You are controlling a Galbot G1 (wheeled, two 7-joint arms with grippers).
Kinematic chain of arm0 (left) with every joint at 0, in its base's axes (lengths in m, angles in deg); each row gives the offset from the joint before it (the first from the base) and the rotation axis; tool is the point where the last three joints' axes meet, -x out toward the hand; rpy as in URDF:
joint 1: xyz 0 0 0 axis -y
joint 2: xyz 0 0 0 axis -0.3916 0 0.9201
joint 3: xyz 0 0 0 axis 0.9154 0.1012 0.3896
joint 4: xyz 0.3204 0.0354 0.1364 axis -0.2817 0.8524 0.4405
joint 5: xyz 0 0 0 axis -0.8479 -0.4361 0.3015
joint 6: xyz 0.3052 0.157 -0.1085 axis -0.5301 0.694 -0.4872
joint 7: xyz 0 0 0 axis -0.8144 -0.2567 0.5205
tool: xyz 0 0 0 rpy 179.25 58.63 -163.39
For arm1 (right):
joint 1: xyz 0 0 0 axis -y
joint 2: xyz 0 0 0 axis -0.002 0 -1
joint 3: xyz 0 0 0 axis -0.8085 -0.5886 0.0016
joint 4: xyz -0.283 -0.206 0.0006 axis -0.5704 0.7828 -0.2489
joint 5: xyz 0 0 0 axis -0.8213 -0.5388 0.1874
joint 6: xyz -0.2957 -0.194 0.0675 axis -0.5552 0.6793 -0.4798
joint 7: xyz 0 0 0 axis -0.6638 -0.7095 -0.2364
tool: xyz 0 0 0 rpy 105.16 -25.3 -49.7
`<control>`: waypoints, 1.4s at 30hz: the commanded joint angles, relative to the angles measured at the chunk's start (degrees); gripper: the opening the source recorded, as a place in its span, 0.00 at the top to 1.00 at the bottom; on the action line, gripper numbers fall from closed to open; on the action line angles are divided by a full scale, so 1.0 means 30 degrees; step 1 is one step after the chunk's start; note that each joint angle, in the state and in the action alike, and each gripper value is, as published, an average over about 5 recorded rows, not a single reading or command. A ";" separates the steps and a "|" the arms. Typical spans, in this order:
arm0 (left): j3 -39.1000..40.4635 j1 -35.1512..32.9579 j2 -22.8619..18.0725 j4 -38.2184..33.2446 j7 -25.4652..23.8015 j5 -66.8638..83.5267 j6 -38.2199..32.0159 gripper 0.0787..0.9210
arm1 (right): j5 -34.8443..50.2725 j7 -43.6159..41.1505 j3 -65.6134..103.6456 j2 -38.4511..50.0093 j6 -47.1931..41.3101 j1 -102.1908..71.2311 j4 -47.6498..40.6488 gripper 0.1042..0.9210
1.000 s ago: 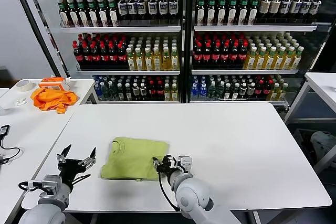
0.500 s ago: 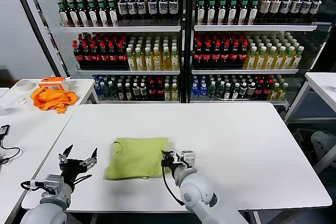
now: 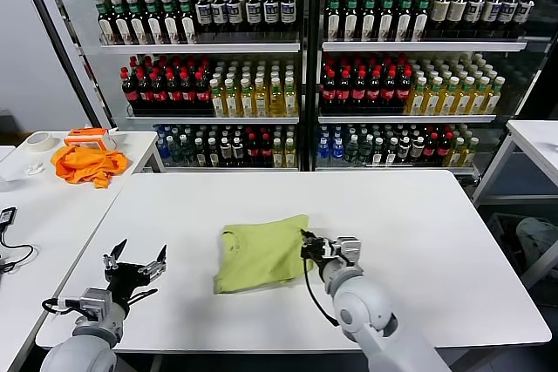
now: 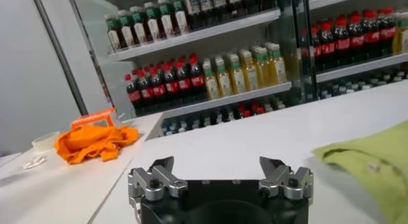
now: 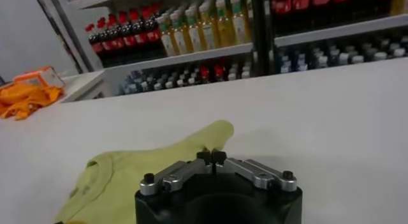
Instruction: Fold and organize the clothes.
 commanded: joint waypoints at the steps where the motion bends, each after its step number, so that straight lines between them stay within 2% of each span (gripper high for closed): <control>1: 0.0268 0.0064 -0.0195 0.0246 -0.0271 -0.0211 -0.0776 0.12 | -0.2746 -0.2132 0.2526 0.1851 0.0035 -0.2605 0.1290 1.00; 7: 0.0614 0.0281 -0.0315 0.0332 -0.0501 -0.0340 -0.1120 0.12 | -0.3793 -0.2705 0.3313 0.1772 0.0115 -0.3562 0.0412 1.00; 14: 0.0918 0.0530 -0.0133 0.0570 -0.0707 -0.0430 -0.1768 0.12 | -0.4939 -0.4745 0.3636 0.1434 0.1573 -0.3483 0.0063 0.98; 22: 0.1661 0.1722 -0.0195 0.1067 -0.1033 -0.0420 -0.2591 0.12 | -0.3842 -0.4917 0.6566 0.2320 0.0837 -0.5024 0.2813 0.72; 26: 0.2455 0.2693 -0.0624 0.1711 -0.1051 -0.0468 -0.2583 0.12 | -0.3918 -0.5169 0.7834 0.2350 0.1892 -0.5637 0.2895 0.58; 31: 0.3362 0.3679 -0.0760 0.2254 -0.1174 -0.0664 -0.2977 0.12 | -0.6526 -0.5558 0.8091 0.1728 0.4498 -0.5663 0.2000 0.40; 36: 0.4279 0.4658 -0.0787 0.3188 -0.1408 -0.2592 -0.5351 0.12 | -1.0738 -0.6022 0.8507 0.1323 0.7660 -0.5003 -0.0983 0.22; 39: 0.4399 0.5128 -0.1237 0.3729 -0.1658 -0.3442 -0.5805 0.12 | -1.0857 -0.6206 0.8674 0.0864 0.8415 -0.4667 -0.2262 0.15; 42: 0.4354 0.5427 -0.1479 0.4127 -0.1870 -0.3581 -0.5655 0.12 | -1.0706 -0.6445 0.8645 0.0613 0.8686 -0.4496 -0.2591 0.12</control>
